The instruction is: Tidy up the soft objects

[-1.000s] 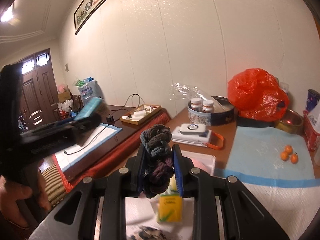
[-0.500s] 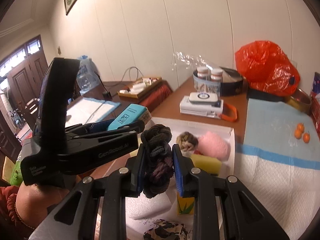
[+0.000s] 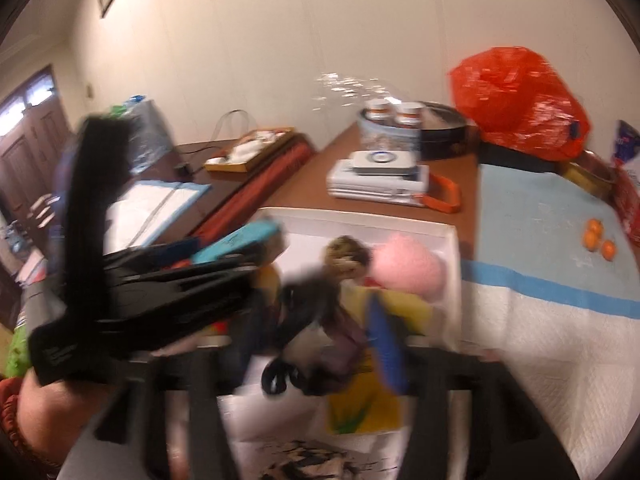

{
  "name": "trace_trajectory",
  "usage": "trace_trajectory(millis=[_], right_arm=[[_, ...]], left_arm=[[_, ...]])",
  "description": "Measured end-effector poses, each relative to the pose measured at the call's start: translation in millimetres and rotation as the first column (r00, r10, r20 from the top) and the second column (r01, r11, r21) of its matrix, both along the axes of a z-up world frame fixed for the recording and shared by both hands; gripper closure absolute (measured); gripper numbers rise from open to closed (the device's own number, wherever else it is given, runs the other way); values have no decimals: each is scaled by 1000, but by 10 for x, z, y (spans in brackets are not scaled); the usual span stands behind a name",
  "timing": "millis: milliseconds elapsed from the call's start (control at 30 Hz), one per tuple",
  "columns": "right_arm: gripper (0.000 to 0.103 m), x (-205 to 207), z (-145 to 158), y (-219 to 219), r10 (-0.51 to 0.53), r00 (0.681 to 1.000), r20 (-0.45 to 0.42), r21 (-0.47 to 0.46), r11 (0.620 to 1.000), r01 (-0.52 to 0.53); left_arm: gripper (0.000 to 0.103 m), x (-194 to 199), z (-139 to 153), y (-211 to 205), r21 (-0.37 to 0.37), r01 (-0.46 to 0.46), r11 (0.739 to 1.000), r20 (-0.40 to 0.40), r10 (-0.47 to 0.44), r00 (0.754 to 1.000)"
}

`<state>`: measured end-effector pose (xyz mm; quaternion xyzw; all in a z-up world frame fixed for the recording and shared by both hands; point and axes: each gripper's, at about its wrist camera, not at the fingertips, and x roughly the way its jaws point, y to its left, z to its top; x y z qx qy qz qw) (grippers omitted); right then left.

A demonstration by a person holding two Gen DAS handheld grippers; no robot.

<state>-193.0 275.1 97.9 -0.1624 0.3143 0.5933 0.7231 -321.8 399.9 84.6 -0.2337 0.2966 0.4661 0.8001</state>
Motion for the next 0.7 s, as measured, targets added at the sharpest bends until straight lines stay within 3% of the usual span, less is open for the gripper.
trace_trajectory(millis=[33,167,400,700], right_arm=[[0,80,-9,-38,-30,999,-11,10,1000,30],[0,233,-20,-144,-72,996,-59,33,997,74],[0,249,39,-332,-98,995,-21,59,993,99],[0,358,32,-588,-102,995,-15,73,992,103]], left_arm=[[0,-74,10,-16,-7,-12,1000,22,12,1000],[0,-221,87,-137,16,-43,999,37,42,998],[0,-305,279,-492,70,-33,997,67,29,997],[0,-173,312,-860,68,-8,998,49,4,999]])
